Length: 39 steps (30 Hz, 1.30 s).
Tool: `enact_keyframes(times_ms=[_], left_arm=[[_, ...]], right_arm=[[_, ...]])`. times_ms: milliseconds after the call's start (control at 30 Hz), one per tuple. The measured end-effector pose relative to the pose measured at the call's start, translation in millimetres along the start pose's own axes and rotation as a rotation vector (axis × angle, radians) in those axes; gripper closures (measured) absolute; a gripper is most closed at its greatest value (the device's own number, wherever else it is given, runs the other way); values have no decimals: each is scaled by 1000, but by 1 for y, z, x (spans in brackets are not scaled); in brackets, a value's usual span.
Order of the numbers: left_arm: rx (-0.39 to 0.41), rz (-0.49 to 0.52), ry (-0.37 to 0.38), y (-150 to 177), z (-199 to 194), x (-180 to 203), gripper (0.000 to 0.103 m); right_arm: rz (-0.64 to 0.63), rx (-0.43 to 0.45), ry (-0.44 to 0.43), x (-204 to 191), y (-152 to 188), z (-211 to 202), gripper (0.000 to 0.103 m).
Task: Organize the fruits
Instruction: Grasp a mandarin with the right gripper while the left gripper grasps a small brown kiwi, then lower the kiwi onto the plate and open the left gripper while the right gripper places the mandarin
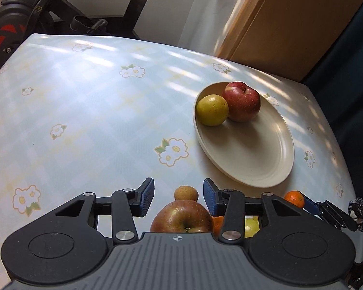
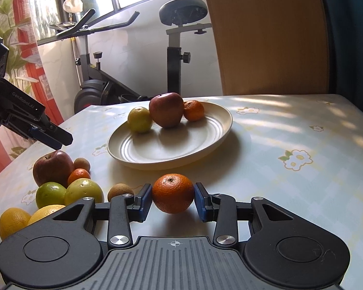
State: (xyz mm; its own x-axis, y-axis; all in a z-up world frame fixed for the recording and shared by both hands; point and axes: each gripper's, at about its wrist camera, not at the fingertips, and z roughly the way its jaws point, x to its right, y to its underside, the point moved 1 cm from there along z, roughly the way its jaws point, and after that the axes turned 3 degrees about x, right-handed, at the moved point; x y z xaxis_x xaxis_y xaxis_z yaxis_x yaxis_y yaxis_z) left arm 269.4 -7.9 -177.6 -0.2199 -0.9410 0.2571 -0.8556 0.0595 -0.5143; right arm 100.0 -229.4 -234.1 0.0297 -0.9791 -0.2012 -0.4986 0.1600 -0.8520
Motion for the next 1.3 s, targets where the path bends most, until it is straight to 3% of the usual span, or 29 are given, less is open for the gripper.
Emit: enact_keyframes(times_ms=[133, 200, 367, 500, 600, 733, 1033, 1300], left_arm=[[-99, 98, -78, -8, 22, 12, 57], [-160, 96, -78, -8, 31, 14, 56], [-201, 170, -69, -4, 42, 28, 55], [-222, 151, -86, 1, 55, 30, 55], [-207, 159, -90, 3, 56, 30, 58], [-165, 171, -79, 1, 49, 29, 74], [-69, 124, -31, -3, 28, 30, 74], [39, 161, 68, -10, 9, 52, 74]], right_arm=[[1, 7, 3, 0, 0, -1, 68], [3, 11, 4, 0, 0, -2, 68], [-4, 14, -1, -1, 1, -4, 68], [4, 17, 1, 0, 1, -5, 68], [14, 13, -3, 1, 0, -4, 68], [15, 13, -1, 1, 0, -4, 68], [15, 17, 9, 1, 0, -5, 68], [-21, 55, 2, -8, -12, -25, 68]])
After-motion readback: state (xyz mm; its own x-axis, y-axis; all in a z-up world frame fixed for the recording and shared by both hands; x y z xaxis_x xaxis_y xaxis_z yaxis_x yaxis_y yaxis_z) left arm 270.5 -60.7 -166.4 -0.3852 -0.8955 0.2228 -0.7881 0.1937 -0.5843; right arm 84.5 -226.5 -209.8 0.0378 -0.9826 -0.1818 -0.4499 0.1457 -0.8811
